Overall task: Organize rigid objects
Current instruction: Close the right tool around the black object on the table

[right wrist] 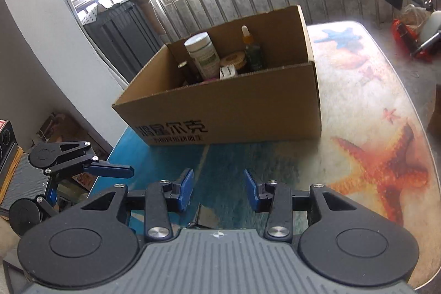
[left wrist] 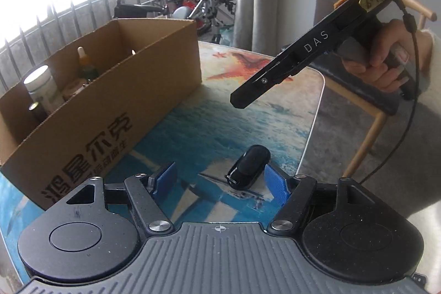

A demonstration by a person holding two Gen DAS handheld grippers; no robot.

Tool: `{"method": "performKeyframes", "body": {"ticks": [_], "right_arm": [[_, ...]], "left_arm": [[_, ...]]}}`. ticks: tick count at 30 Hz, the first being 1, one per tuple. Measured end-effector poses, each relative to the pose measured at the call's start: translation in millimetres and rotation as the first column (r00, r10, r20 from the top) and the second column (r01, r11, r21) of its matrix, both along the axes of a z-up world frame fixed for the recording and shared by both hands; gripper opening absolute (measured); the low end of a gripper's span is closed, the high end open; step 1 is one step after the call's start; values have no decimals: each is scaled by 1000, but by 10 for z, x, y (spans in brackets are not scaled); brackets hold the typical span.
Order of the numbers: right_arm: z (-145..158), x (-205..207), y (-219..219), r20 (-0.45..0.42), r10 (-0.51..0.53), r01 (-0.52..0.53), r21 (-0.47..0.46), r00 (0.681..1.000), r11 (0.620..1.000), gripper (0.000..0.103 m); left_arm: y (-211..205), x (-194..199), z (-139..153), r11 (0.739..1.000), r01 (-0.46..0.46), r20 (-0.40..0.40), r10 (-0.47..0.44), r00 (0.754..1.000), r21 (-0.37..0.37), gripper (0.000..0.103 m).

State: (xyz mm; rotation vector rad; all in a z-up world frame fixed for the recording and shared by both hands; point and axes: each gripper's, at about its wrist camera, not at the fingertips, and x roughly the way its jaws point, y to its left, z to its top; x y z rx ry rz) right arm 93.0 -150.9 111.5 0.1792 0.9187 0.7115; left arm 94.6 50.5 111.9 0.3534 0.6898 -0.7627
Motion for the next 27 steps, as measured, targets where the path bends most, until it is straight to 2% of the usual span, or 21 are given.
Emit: {"method": "performKeyframes", "body": {"ticks": [5,9,11,15,17,19,24,27], "right_arm": [[-285,-131,-47,-48,-13,12,-15,999,1000,43],[-384,-179,-57,-81,-3,3,-2,997,1000,43],[-411,-192,-56,-87,-5,5,-1,996,1000,43],[-466,-195,-60,-103,-8,9,9,995,1000,43],[-477,-193,-85,-110,-20,22,23,994,999,43],[-491,-190,-126,-129,-34,41,51,991,998,43],[-469,-223,-145,-133,-45,54,62,990,997,43],[-485,-211,-164,-158,-58,72,79,986,994,43]], "left_arm": [[-240,146,-312,996,78,-71,-81,994,-36,70],[-365,208,-424,996,80,-81,-83,993,-36,67],[-393,210,-419,996,83,-75,-85,994,-34,57],[-404,152,-414,996,86,-59,-88,994,-30,43],[-397,127,-402,996,79,-65,-81,995,-35,31],[-400,110,-399,998,46,-77,-49,996,-38,30],[-291,168,-393,991,-18,-172,-5,985,-131,30],[-178,247,-420,975,-72,-246,19,969,-211,30]]}}
